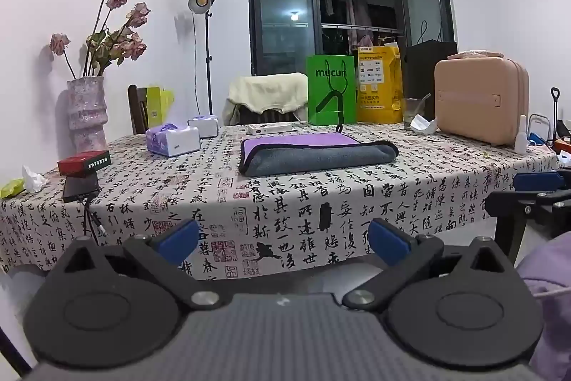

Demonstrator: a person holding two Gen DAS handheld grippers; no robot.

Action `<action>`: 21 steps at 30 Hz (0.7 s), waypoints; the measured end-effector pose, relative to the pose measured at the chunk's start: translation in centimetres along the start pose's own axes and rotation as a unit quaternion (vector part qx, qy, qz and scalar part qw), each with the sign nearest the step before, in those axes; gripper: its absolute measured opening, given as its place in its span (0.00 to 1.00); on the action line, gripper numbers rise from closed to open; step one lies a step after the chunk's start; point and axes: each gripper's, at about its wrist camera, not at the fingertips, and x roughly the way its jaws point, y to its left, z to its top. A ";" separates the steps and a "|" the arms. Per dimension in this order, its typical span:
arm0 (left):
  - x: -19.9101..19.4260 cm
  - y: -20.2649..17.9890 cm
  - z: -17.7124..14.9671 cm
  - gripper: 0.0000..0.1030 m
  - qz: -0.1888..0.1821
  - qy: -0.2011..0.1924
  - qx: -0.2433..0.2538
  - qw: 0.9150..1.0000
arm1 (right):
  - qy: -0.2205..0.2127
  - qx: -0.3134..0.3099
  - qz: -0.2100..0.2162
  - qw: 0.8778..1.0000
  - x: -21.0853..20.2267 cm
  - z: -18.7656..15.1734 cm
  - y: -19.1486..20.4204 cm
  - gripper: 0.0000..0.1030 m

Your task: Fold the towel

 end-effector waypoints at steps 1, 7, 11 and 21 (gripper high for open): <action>0.1 0.0 0.0 1.00 0.000 0.000 0.000 1.000 | -0.001 0.000 -0.001 1.000 0.0 0.0 -0.1 0.86; -0.2 -0.4 0.1 1.00 0.006 -0.011 0.012 1.000 | -0.006 -0.007 -0.004 1.000 0.2 0.0 0.2 0.88; -0.2 -0.4 0.1 1.00 0.004 -0.012 0.009 1.000 | -0.005 -0.006 -0.001 1.000 0.5 0.3 0.0 0.95; -0.2 0.0 0.2 1.00 0.002 -0.012 0.006 1.000 | -0.004 -0.006 0.000 1.000 0.4 0.2 0.0 0.96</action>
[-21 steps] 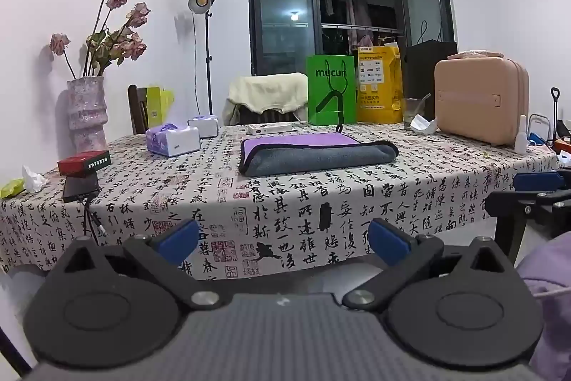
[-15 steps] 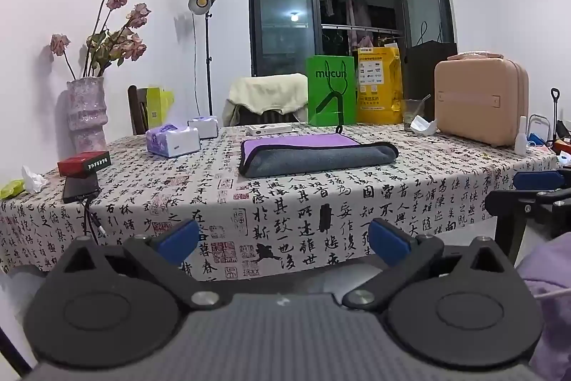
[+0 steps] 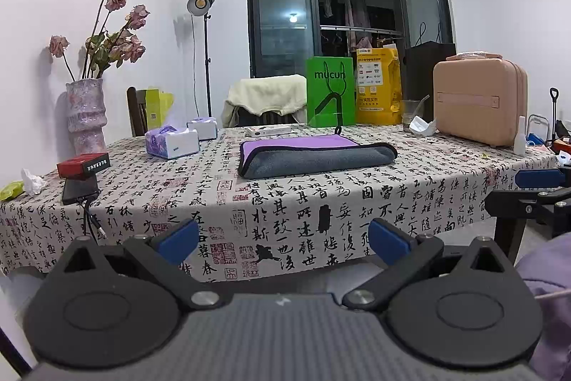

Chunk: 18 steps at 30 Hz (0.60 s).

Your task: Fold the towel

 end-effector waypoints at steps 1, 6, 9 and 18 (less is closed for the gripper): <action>0.0 0.0 0.0 1.00 0.000 0.000 0.000 1.000 | 0.000 0.000 0.000 1.000 0.0 0.0 0.0 0.96; 0.0 0.0 0.0 1.00 0.000 0.001 0.000 1.000 | 0.001 0.000 0.000 1.000 0.0 0.0 0.0 0.96; 0.0 -0.1 -0.1 1.00 0.000 0.001 0.000 1.000 | 0.001 0.001 0.000 1.000 0.1 -0.1 0.0 0.96; 0.0 -0.2 -0.2 1.00 -0.001 0.003 0.001 1.000 | 0.004 0.002 -0.001 1.000 0.2 -0.3 0.0 0.96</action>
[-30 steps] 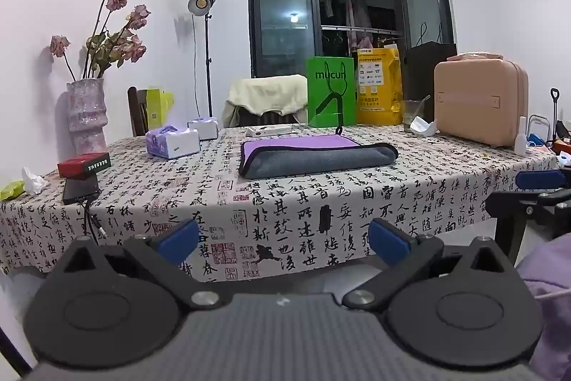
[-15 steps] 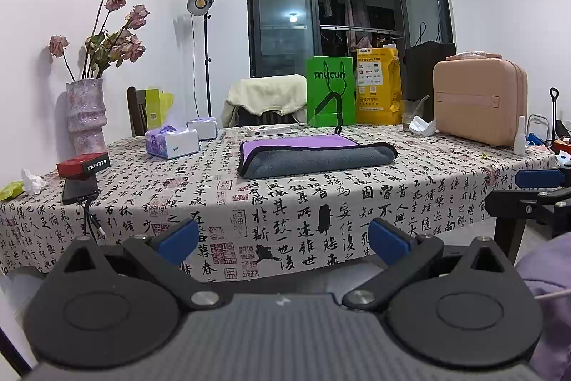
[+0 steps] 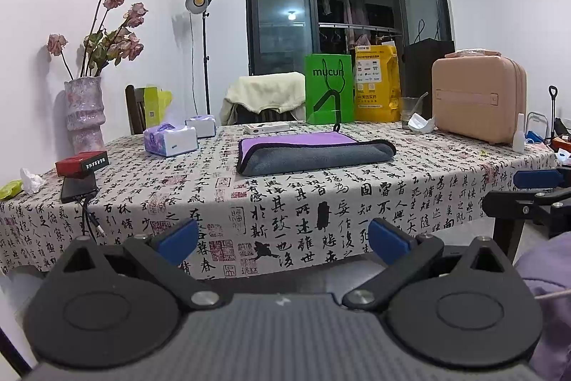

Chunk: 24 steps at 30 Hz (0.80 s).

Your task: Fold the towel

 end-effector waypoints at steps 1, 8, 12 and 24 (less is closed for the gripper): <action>0.0 0.0 0.0 1.00 -0.001 0.001 0.000 1.000 | 0.001 0.001 -0.001 1.000 0.1 -0.1 0.0 0.96; -0.1 -0.1 -0.1 1.00 -0.001 0.002 0.000 1.000 | 0.005 0.002 -0.003 1.000 0.3 -0.2 0.0 0.96; 0.0 -0.1 -0.1 1.00 0.000 0.002 0.001 1.000 | 0.004 0.002 -0.004 1.000 0.3 -0.2 0.0 0.97; 0.0 0.0 0.0 1.00 0.000 0.003 0.001 1.000 | 0.005 0.002 -0.004 1.000 0.3 -0.2 0.0 0.97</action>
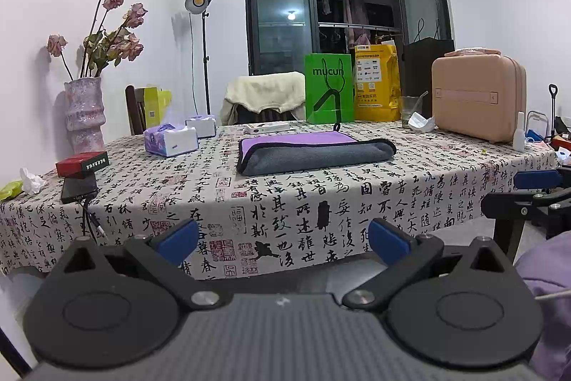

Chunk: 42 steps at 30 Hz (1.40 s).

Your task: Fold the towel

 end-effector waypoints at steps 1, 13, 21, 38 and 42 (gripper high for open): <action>0.0 0.0 0.0 1.00 0.000 0.000 0.000 1.000 | 0.000 0.000 0.000 1.000 0.0 0.0 0.0 0.97; 0.0 0.0 0.0 1.00 0.000 0.001 0.000 1.000 | 0.002 0.001 0.000 1.000 0.2 0.0 0.0 0.97; 0.0 0.1 0.0 1.00 0.000 0.001 0.000 1.000 | 0.005 0.002 0.000 1.000 0.3 0.0 0.1 0.97; 1.8 1.4 -0.5 1.00 -0.005 0.029 -0.010 1.000 | 0.011 0.022 -0.010 1.000 1.6 -0.1 -1.3 0.97; 2.8 2.2 -0.1 1.00 0.000 0.038 -0.015 0.999 | 0.016 0.029 -0.011 0.999 2.2 -0.1 -2.0 0.97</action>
